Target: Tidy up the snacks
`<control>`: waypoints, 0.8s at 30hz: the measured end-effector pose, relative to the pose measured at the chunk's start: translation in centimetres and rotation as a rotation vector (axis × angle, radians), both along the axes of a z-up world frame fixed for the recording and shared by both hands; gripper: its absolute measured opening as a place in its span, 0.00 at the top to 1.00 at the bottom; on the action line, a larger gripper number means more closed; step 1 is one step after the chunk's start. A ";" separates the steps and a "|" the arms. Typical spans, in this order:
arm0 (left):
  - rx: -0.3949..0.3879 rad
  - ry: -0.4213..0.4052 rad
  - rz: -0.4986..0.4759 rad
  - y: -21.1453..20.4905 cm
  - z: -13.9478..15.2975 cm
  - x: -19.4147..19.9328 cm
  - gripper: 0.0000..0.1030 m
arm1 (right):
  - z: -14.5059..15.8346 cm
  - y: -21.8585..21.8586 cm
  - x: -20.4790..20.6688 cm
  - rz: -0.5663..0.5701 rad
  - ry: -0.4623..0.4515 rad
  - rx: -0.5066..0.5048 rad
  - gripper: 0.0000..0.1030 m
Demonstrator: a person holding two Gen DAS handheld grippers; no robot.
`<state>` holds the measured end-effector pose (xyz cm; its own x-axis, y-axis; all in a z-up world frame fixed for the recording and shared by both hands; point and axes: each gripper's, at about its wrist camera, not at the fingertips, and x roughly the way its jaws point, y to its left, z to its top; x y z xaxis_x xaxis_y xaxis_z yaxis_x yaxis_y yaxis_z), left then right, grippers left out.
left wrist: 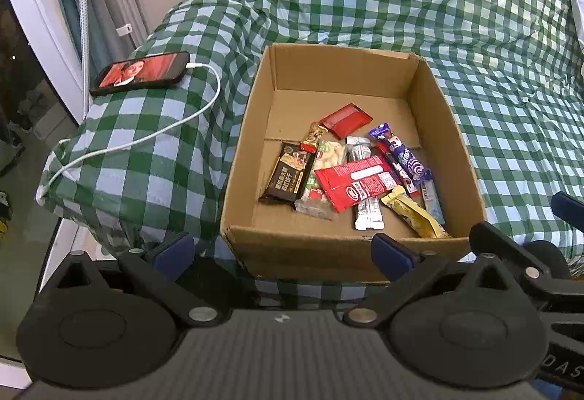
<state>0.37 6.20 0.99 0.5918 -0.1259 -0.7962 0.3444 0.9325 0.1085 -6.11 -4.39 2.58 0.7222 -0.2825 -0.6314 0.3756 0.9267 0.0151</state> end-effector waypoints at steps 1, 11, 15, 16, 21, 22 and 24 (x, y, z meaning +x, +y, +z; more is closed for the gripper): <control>-0.003 0.003 0.002 0.1 0.0 0.0 0.00 | 0.0 0.1 -0.1 0.000 -0.001 -0.001 0.04; -0.001 0.032 0.082 0.9 -0.4 0.7 0.00 | -0.1 0.2 -0.5 -0.003 0.004 -0.001 0.03; 0.021 0.031 0.085 1.0 -0.5 0.7 0.00 | -0.1 0.2 -0.6 -0.002 0.005 0.000 0.03; 0.022 0.021 0.085 1.0 -0.5 0.6 0.00 | -0.2 0.1 -0.6 -0.001 0.006 0.000 0.03; 0.043 -0.010 0.069 0.8 -0.5 0.4 0.00 | -0.5 0.0 -0.7 -0.002 0.015 0.005 0.01; 0.048 -0.016 0.070 0.8 -0.5 0.4 0.00 | -0.5 0.0 -0.6 -0.002 0.017 0.005 0.01; 0.053 -0.024 0.068 0.8 -0.6 0.3 0.00 | -0.5 0.0 -0.7 0.000 0.019 0.005 0.01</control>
